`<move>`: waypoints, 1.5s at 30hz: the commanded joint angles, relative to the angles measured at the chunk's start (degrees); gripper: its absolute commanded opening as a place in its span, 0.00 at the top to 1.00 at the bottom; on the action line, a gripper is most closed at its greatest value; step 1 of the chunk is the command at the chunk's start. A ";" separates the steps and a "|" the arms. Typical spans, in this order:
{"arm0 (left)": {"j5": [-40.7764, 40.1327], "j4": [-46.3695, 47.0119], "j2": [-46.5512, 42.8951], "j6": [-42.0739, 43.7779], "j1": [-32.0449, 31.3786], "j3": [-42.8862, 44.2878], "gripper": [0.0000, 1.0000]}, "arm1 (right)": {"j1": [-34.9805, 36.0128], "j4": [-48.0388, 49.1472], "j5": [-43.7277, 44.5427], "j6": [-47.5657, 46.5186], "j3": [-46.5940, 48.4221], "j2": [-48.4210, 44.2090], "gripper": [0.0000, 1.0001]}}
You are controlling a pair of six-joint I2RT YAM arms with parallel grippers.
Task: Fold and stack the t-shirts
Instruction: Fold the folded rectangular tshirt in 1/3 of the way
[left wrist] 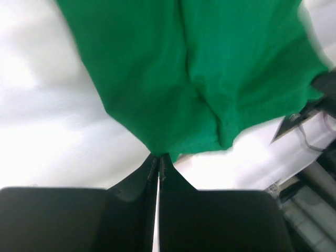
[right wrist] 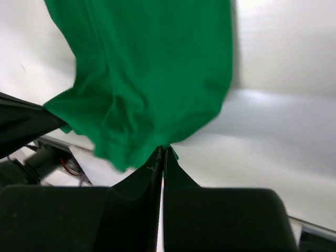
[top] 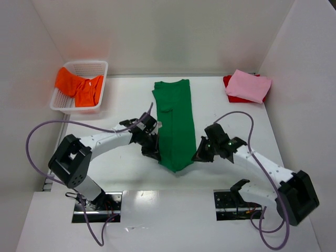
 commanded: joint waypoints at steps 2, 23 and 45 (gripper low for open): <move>4.40 -1.60 3.35 6.28 6.86 9.68 1.00 | -4.62 1.21 1.81 -4.52 9.57 6.53 1.00; 9.07 -9.54 28.60 15.26 17.77 41.30 1.00 | -13.87 4.02 0.14 -15.60 40.86 38.03 1.00; 10.65 -11.03 40.39 15.88 21.29 51.23 0.98 | -15.45 3.23 0.05 -18.42 51.78 51.52 1.00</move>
